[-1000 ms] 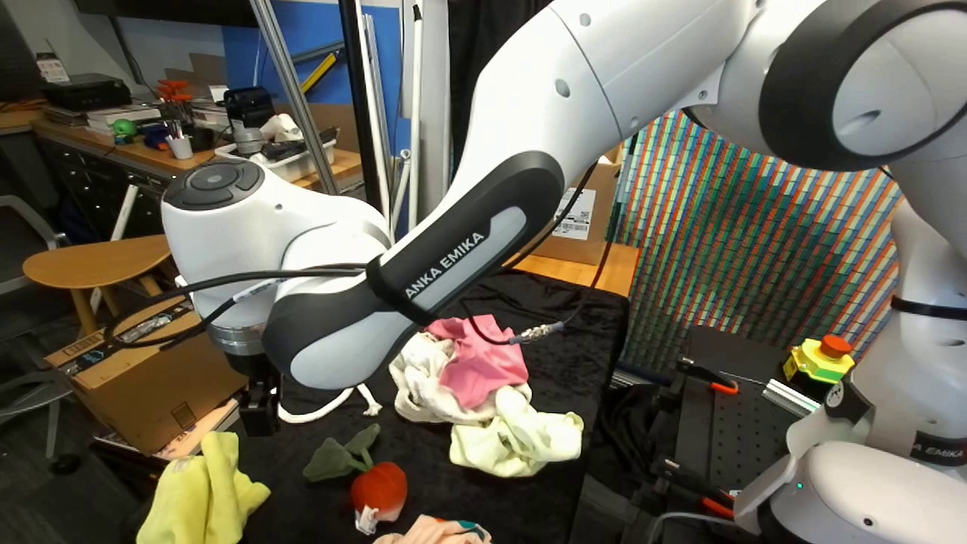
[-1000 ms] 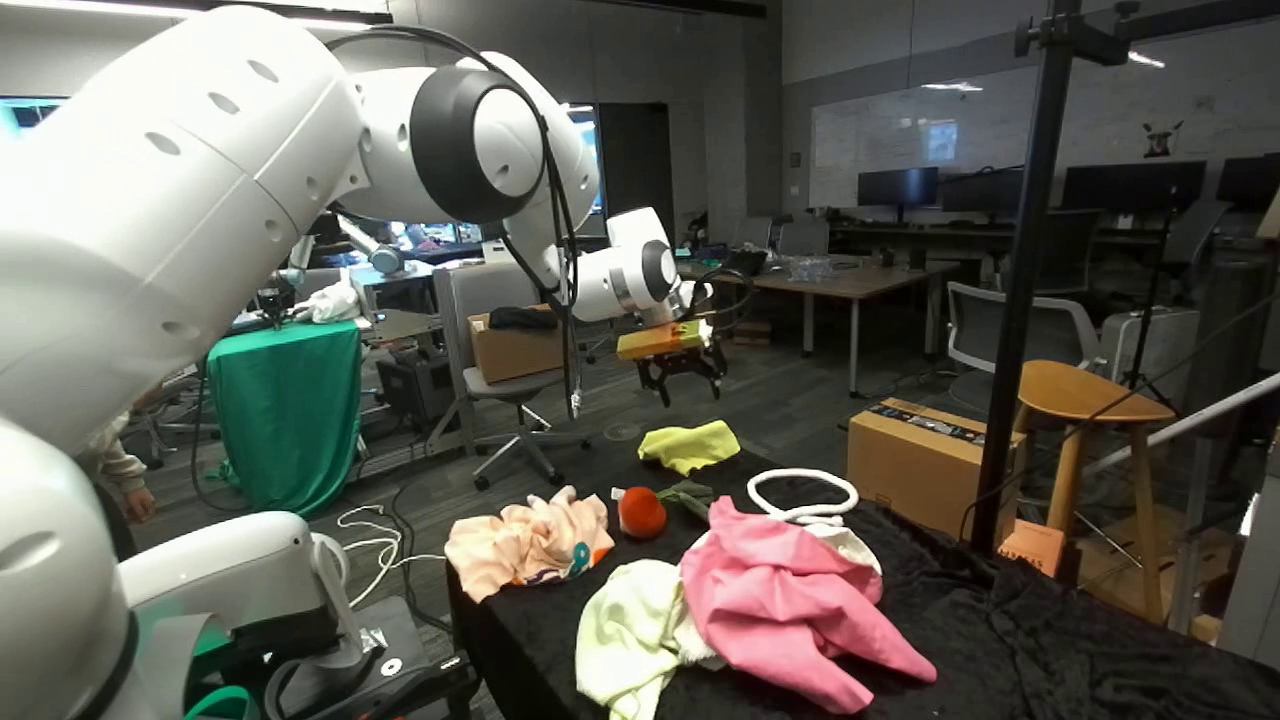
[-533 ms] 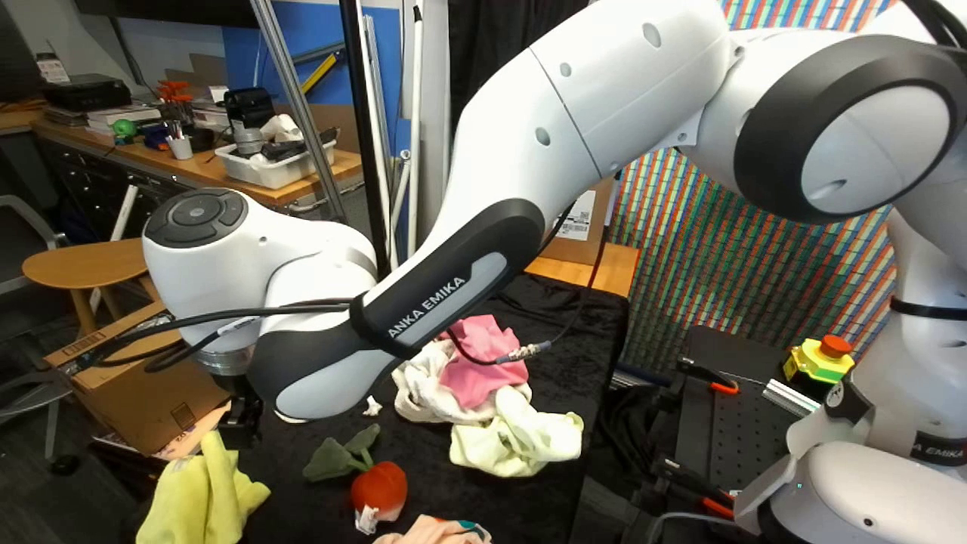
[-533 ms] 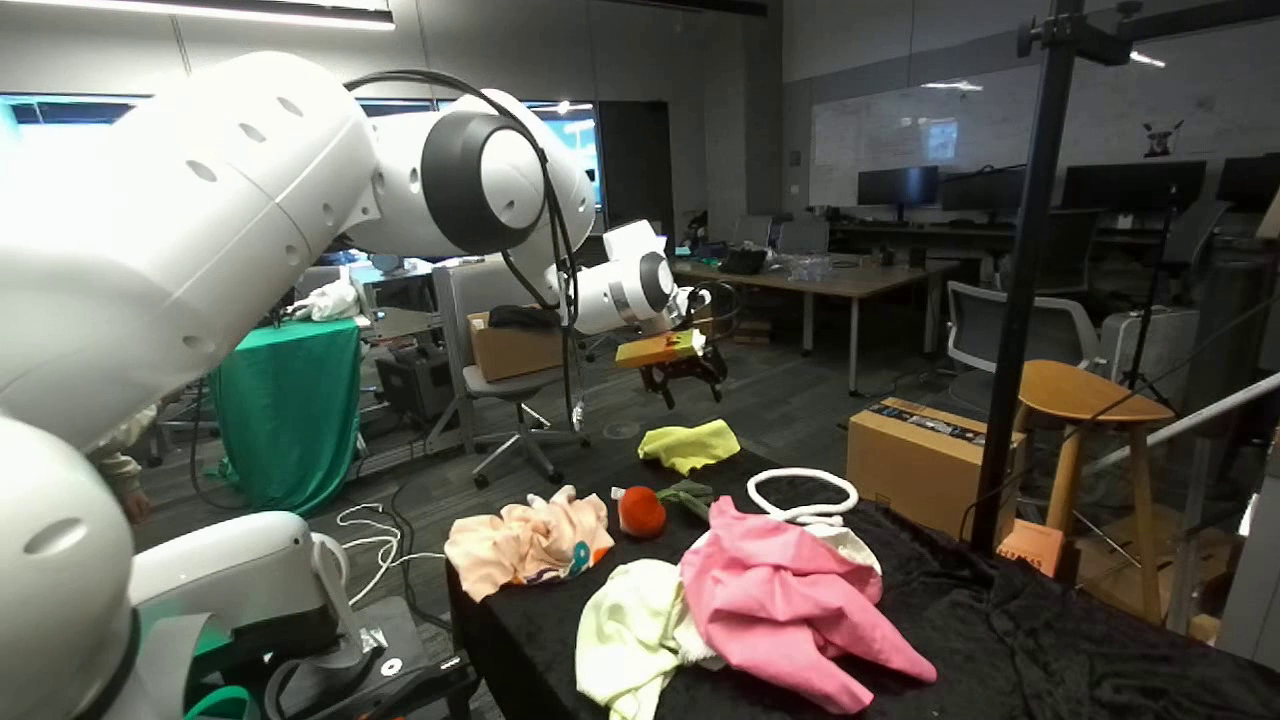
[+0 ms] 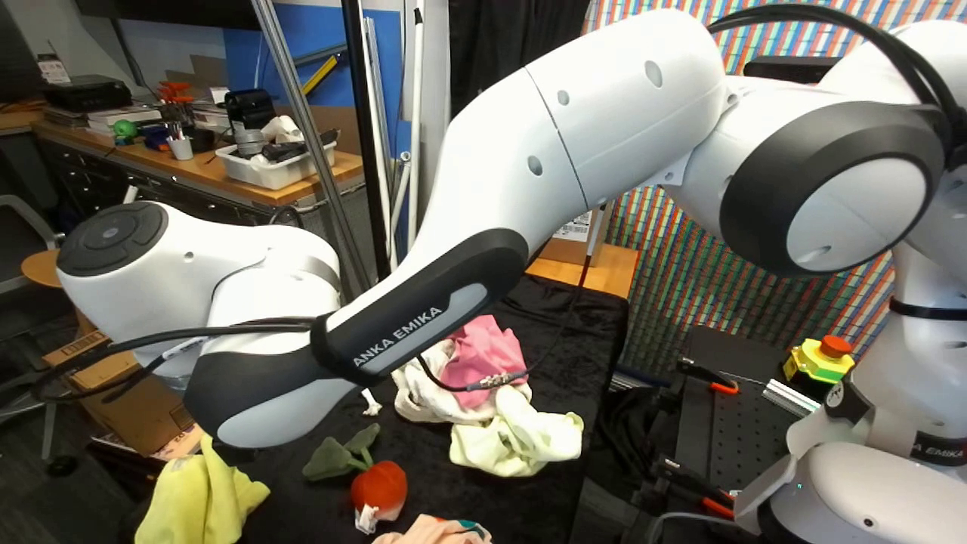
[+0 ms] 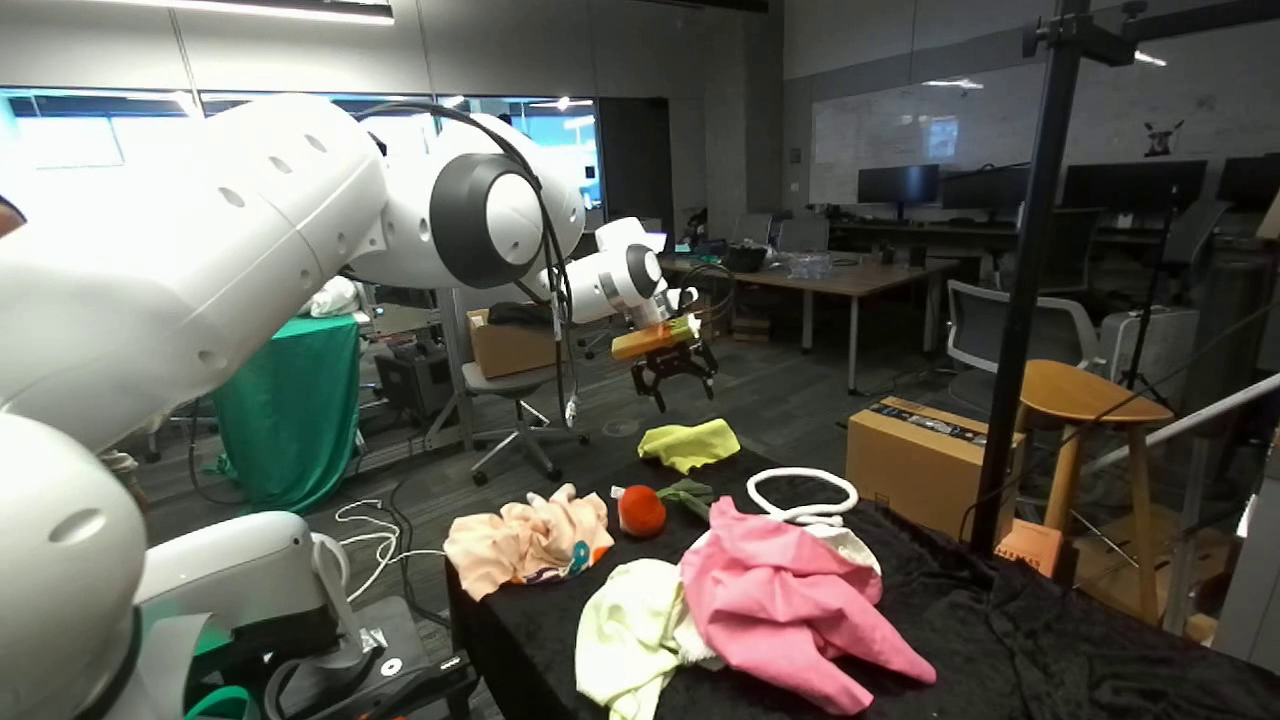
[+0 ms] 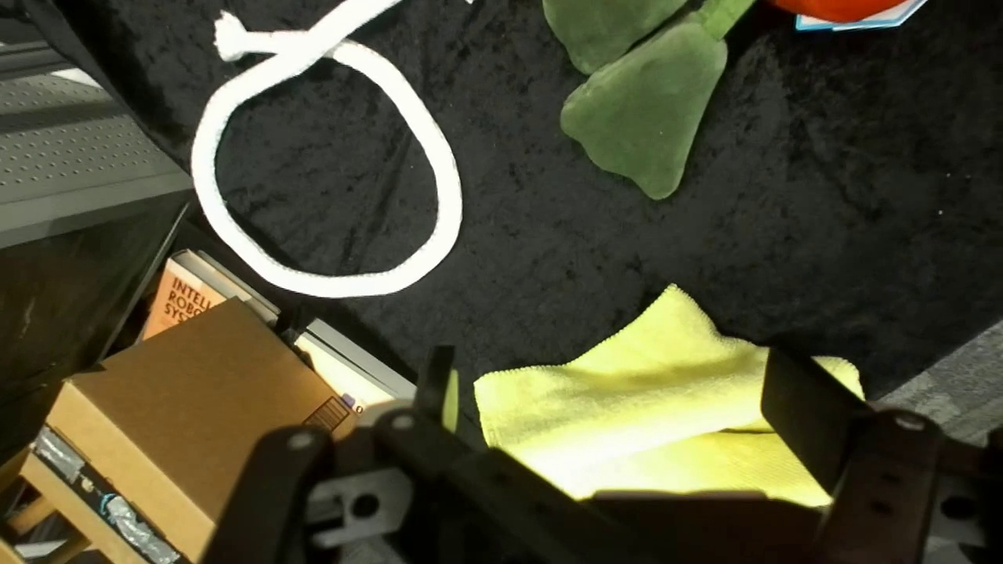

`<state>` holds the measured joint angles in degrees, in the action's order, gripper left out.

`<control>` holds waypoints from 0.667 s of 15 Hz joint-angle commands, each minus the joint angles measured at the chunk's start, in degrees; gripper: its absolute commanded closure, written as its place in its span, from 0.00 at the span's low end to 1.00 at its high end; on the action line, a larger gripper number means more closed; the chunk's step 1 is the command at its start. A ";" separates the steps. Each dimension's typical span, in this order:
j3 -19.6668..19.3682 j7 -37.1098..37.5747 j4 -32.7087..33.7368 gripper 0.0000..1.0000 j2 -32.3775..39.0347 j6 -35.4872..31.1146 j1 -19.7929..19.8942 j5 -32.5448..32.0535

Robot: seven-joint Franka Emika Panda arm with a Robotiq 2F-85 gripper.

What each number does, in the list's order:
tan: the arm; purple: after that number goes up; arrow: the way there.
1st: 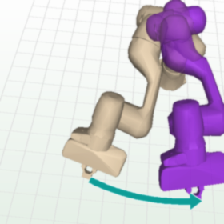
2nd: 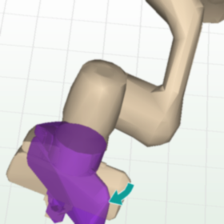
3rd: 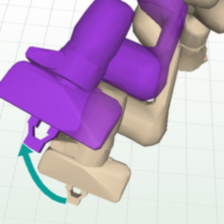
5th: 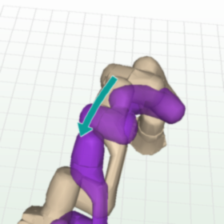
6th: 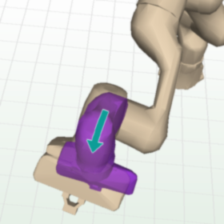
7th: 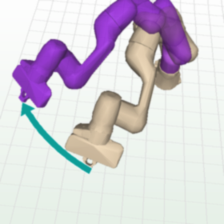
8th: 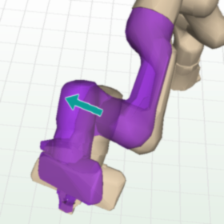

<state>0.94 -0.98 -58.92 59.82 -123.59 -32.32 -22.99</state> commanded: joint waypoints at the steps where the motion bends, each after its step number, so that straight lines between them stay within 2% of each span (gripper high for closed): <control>1: -1.01 -2.51 8.96 0.00 4.66 3.93 -1.77 -1.85; 5: -2.23 -2.49 14.82 0.00 8.02 5.41 -3.28 -2.27; 10: -4.55 1.87 25.32 0.00 14.89 7.08 -4.64 -1.79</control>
<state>-1.96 -1.49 -43.53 68.68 -119.48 -36.04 -24.59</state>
